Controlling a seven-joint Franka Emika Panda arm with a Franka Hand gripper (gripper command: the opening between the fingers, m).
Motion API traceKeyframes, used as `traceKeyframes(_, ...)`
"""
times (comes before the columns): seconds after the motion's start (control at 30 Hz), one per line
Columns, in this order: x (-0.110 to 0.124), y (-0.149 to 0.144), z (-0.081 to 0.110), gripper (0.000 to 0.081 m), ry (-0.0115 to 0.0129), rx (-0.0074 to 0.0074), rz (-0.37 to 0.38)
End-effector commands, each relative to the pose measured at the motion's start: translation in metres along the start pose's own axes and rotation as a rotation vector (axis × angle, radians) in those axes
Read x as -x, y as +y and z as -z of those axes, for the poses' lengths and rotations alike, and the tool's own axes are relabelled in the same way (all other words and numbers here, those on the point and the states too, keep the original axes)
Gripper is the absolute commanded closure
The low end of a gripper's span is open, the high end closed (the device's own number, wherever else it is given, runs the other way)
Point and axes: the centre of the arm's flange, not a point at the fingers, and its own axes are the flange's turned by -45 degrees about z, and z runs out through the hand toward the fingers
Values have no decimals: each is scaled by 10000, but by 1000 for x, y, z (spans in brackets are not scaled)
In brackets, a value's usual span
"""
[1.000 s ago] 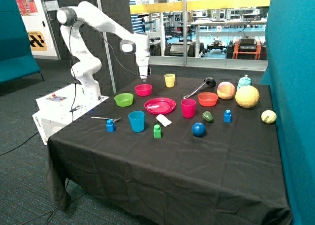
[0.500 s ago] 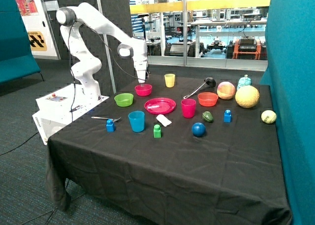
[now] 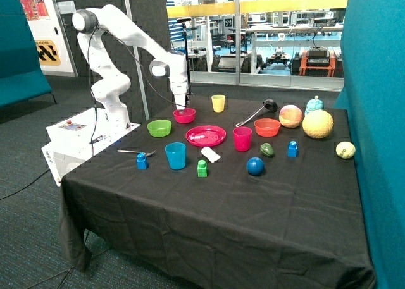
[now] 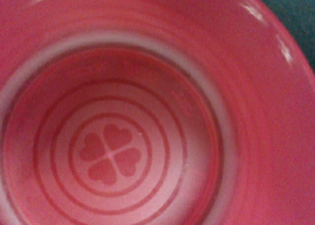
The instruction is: Place the bowl on the plate and the cup in the bowl matching the color
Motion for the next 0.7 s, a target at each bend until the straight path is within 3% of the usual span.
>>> traceKeyframes(0.0,2,1,-12,407,-27,4,-57)
traceKeyframes(0.1,3,2,-15,453,-27,4,-92)
traceKeyframes(0.2,2,2,-18,417,-27,4,-131)
traceKeyframes(0.3,0,3,-20,480,-27,4,-170)
traceKeyframes(0.37,-2,4,-21,433,-27,4,-203)
traceKeyframes(0.4,-3,4,-22,463,-27,4,-221)
traceKeyframes(0.5,-4,3,-24,432,-27,4,-256)
traceKeyframes(0.67,-3,0,-28,503,-27,4,-262)
